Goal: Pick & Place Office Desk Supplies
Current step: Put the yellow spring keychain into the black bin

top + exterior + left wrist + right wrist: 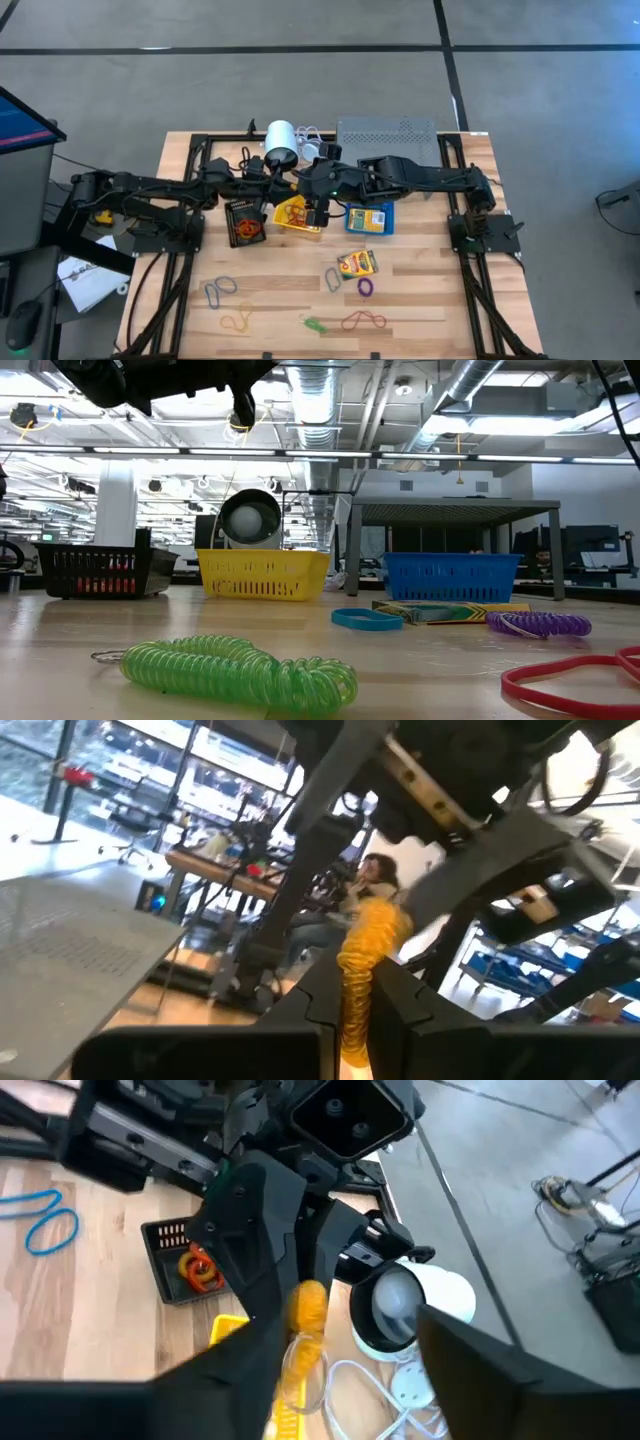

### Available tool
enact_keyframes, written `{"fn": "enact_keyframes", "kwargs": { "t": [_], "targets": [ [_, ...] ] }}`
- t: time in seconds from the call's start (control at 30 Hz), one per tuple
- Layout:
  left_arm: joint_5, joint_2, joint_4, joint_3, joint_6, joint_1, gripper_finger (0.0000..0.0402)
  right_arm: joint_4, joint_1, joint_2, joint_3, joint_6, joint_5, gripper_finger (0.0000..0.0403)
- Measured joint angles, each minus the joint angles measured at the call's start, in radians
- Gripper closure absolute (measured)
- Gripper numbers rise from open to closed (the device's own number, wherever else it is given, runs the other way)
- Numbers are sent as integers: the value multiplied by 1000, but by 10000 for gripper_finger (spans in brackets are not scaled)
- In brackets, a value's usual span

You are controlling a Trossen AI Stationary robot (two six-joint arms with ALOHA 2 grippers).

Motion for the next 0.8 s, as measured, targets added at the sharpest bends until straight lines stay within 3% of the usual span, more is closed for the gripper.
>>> {"fn": "enact_keyframes", "kwargs": {
  "t": [0.17, 0.43, 0.67, 0.8],
  "targets": [
    [-1, -59, -119, -1, 1, 50, 390, -23, 4, -37, 1, 45, 0, 130],
    [-1, -255, -341, 0, 79, 80, 391, -137, 18, -147, 4, 150, -22, 137],
    [-28, -495, -699, 0, 80, 84, 391, -430, 19, -231, 4, 395, -69, 147],
    [-56, -636, -927, 18, 80, 84, 391, -486, 49, -283, -29, 476, -71, 150]
  ]
}}
